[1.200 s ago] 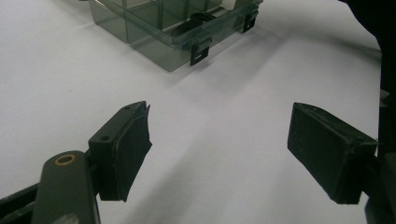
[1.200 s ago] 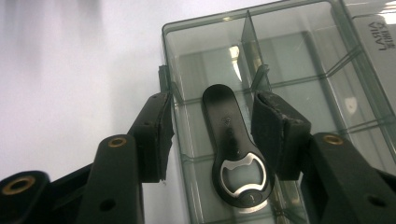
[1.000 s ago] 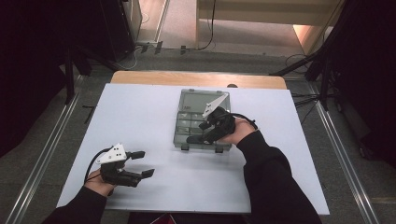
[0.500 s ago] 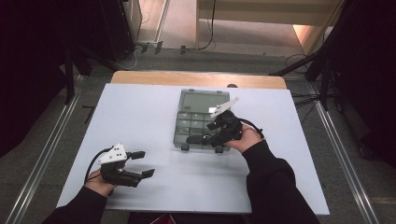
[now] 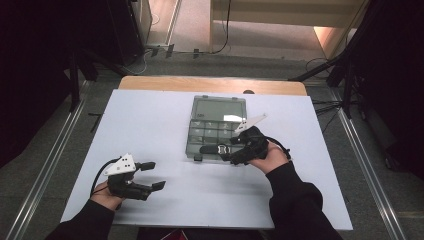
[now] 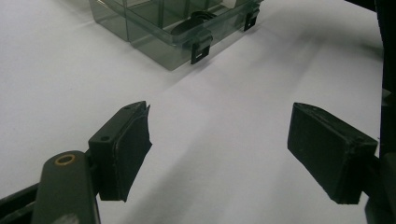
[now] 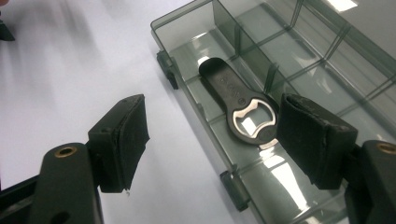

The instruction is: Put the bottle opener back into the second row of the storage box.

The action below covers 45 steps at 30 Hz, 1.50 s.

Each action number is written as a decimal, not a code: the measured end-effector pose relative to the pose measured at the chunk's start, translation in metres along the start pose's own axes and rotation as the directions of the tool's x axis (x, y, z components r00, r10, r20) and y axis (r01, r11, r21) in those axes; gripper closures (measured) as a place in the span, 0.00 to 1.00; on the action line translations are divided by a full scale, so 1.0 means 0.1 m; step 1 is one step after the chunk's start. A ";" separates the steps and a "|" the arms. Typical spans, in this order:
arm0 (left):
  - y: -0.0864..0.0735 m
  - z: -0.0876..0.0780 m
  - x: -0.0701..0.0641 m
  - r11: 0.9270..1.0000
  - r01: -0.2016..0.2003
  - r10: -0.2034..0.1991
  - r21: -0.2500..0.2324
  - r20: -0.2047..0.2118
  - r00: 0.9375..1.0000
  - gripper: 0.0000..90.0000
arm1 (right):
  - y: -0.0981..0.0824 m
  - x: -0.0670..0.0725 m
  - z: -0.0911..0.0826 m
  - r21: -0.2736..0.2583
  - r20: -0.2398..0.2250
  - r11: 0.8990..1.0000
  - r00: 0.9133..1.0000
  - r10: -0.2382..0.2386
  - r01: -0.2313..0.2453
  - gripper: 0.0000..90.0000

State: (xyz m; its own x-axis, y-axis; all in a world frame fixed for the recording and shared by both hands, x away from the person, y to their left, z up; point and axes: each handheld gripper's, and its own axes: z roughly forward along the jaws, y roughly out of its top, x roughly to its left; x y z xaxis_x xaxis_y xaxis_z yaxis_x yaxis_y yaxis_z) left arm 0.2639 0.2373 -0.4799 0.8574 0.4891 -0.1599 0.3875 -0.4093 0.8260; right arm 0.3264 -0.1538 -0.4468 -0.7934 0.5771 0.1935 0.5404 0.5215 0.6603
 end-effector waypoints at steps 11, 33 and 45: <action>0.00 0.00 0.00 1.000 0.000 0.000 0.002 0.000 1.000 0.23 | -0.14 0.10 -0.09 -0.012 0.021 1.000 1.000 0.007 -0.006 0.30; 0.00 0.00 0.00 1.000 0.002 -0.002 0.000 -0.002 1.000 0.23 | -0.62 0.18 -0.30 -0.057 0.048 0.997 0.997 0.062 -0.059 0.30; 0.00 0.00 0.00 1.000 0.002 -0.002 0.001 -0.005 1.000 0.23 | -0.94 0.19 -0.42 -0.099 0.076 0.991 0.992 0.102 -0.094 0.30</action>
State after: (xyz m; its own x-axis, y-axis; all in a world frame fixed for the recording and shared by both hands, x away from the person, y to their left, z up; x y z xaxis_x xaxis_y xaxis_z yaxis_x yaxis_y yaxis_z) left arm 0.2640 0.2370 -0.4796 0.8547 0.4942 -0.1589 0.3899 -0.4089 0.8251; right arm 0.2494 -0.2184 -0.4745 -0.7105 0.6734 0.2042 0.5826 0.4002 0.7074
